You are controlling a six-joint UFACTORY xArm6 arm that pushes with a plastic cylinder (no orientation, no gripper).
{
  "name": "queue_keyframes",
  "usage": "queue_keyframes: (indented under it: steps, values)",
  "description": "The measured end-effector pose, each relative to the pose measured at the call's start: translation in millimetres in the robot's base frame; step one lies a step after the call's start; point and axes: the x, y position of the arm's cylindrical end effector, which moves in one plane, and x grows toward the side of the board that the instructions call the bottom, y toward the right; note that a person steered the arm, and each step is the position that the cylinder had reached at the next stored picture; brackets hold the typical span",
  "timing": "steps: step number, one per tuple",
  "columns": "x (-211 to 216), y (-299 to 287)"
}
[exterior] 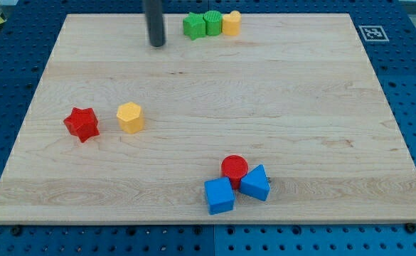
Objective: Push the red star into the hexagon
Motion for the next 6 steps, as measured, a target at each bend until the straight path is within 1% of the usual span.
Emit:
queue_keyframes:
  steps: [1,2,3,4,5,6]
  values:
    - [19.9,-55.7]
    - [79.0,-67.5]
    - [139.2,-67.5]
    - [189.9,-61.3]
    - [210.8,-42.7]
    - [207.3,-58.6]
